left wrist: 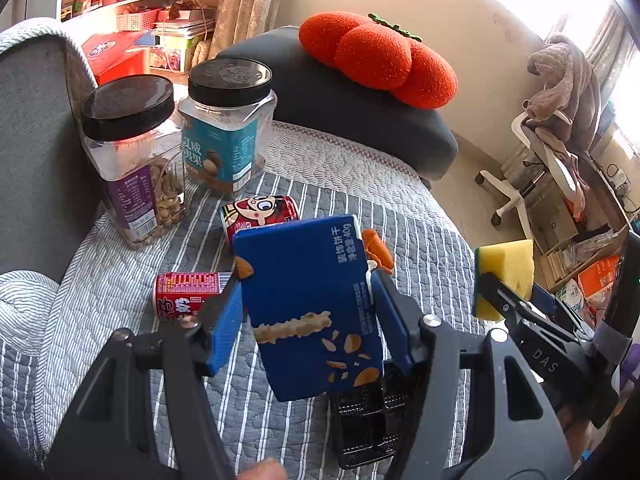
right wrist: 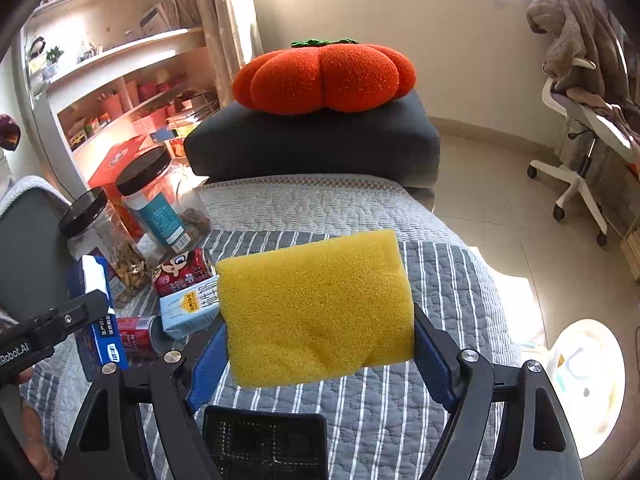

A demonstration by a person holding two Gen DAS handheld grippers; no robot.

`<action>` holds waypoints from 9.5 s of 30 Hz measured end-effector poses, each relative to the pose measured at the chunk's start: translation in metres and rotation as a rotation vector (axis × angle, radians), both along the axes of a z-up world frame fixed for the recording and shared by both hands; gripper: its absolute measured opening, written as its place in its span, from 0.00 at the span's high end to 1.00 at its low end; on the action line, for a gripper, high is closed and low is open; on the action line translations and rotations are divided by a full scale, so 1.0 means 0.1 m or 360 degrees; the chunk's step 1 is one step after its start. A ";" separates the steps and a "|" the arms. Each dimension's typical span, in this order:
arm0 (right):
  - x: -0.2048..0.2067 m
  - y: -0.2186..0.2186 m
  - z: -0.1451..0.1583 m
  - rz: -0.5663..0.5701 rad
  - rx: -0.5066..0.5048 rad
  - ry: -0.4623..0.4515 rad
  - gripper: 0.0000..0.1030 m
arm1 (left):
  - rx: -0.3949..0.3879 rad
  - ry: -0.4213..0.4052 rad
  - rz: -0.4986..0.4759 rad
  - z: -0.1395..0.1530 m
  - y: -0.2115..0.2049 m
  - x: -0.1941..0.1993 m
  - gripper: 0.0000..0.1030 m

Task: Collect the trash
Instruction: 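Lift the yellow sponge off the quilt with the right gripper, then carry the sponge and blue box to the white bucket and open both grippers, then move both grippers back over the quilt toward the milk carton, then grasp the white milk carton with the left gripper while the right gripper grasps the orange peel, then carry the orange peel and milk carton to the white bucket and release both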

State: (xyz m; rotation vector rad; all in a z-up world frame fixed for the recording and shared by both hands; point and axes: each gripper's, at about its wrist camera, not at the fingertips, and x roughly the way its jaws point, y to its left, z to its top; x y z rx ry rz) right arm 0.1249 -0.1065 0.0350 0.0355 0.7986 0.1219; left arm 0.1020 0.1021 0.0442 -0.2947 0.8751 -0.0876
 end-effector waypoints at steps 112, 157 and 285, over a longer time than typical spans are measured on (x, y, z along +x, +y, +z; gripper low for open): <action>-0.58 -1.54 0.26 -0.0715 -0.0317 -0.0177 0.00 | 0.0495 -0.0212 -0.0229 0.12 -1.74 -0.01 0.19; 0.62 -0.45 -0.79 -0.0122 0.0331 0.0495 0.00 | 0.0500 0.0274 -0.0454 -0.45 -0.54 0.32 0.43; -2.33 -4.22 0.34 -0.1626 0.0755 -0.0308 0.14 | 0.0182 0.0150 -0.1101 -0.10 -4.30 -0.26 0.42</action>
